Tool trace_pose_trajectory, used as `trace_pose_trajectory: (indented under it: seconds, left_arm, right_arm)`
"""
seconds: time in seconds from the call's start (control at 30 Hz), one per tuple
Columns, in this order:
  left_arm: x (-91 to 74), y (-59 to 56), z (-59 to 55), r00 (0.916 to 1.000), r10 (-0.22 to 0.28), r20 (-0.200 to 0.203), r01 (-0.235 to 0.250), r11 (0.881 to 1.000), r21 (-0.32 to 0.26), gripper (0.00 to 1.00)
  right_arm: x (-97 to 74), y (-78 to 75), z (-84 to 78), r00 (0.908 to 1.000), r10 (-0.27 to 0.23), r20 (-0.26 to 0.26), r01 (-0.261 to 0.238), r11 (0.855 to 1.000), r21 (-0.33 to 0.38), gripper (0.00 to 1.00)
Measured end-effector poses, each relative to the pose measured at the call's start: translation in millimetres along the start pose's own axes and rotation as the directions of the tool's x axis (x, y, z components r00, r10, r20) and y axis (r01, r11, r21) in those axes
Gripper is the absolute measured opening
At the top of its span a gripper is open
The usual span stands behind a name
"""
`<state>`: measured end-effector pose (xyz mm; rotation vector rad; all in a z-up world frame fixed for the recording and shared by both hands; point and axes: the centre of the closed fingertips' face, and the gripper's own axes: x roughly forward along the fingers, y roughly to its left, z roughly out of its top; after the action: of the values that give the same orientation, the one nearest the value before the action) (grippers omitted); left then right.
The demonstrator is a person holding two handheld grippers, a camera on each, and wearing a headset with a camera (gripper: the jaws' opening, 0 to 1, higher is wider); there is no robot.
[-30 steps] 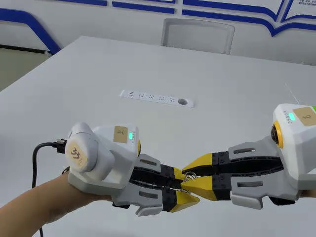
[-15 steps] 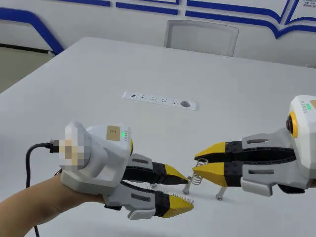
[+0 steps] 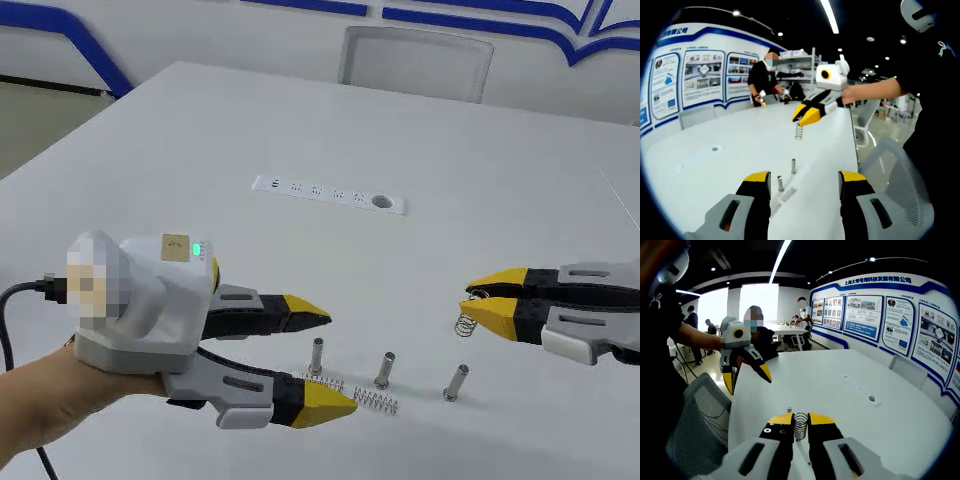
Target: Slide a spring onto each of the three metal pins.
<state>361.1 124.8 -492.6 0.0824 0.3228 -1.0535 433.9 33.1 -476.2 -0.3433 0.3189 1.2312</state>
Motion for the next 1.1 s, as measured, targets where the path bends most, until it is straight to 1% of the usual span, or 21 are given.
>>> trace_pose_trajectory:
  seconds: [0.07,0.13,0.2,0.23,0.37,0.4,0.47,0.5,0.6,0.63,0.7,0.8,0.97,1.1]
  left_arm:
    - [-2.8,5.3,0.3,0.9997,0.023,0.003,-0.023,1.0,-0.001,0.62]
    - [-4.7,9.3,-1.9,0.9992,0.039,-0.007,-0.039,0.999,-0.009,0.67]
    - [-6.6,13.1,-4.2,0.9984,0.055,-0.013,-0.055,0.998,-0.007,0.71]
    - [-7.6,14.7,-5.7,0.998,0.061,-0.018,-0.061,0.998,-0.014,0.71]
    - [-9.1,16.5,-9.0,0.9967,0.077,-0.027,-0.078,0.997,-0.026,0.78]
    - [-9.2,16.8,-11.3,0.9961,0.08,-0.035,-0.082,0.996,-0.033,0.8]
    - [-8.5,15.5,-13.6,0.9964,0.076,-0.037,-0.077,0.996,-0.042,0.83]
    - [-7.9,14.3,-16.0,0.9965,0.071,-0.043,-0.073,0.996,-0.046,0.84]
    - [-6.8,15.0,-21.7,0.9952,0.075,-0.062,-0.078,0.996,-0.05,0.87]
    - [-6.7,16.0,-22.3,0.9949,0.078,-0.064,-0.082,0.995,-0.057,0.89]
    - [-6.5,17.0,-22.1,0.9948,0.083,-0.06,-0.087,0.994,-0.064,0.91]
    - [-6.5,19.8,-22.1,0.9936,0.096,-0.059,-0.1,0.993,-0.066,0.95]
    - [-8.2,23.3,-27.5,0.9904,0.114,-0.078,-0.12,0.99,-0.075,1.0]
    - [-10.5,25.0,-30.9,0.9884,0.126,-0.085,-0.132,0.988,-0.079,1.0]
  right_arm:
    - [1.2,-5.2,-8.5,0.9998,-0.019,-0.003,0.019,0.999,0.028,0.11]
    - [2.3,-9.0,-15.8,0.9993,-0.035,-0.015,0.036,0.999,0.032,0.11]
    - [3.6,-12.1,-23.9,0.9986,-0.047,-0.022,0.048,0.998,0.047,0.11]
    - [4.3,-14.4,-29.0,0.998,-0.057,-0.03,0.058,0.996,0.063,0.11]
    - [6.9,-20.4,-44.0,0.9958,-0.079,-0.048,0.083,0.993,0.087,0.11]
    - [7.4,-22.2,-48.2,0.995,-0.086,-0.052,0.091,0.99,0.105,0.11]
    - [7.9,-24.3,-51.5,0.9945,-0.093,-0.049,0.098,0.988,0.118,0.11]
    - [8.5,-25.8,-53.6,0.9941,-0.099,-0.046,0.104,0.985,0.136,0.11]
    - [10.2,-30.0,-58.6,0.9921,-0.116,-0.048,0.122,0.982,0.142,0.11]
    - [11.0,-30.1,-60.3,0.9925,-0.114,-0.044,0.119,0.981,0.153,0.11]
    - [12.1,-32.4,-63.7,0.9912,-0.124,-0.046,0.13,0.978,0.162,0.11]
    - [14.2,-33.9,-69.2,0.9899,-0.132,-0.051,0.139,0.975,0.171,0.11]
    - [18.5,-33.5,-76.0,0.9898,-0.129,-0.059,0.138,0.974,0.179,0.11]
    - [22.2,-33.2,-81.8,0.9897,-0.125,-0.069,0.136,0.972,0.189,0.11]
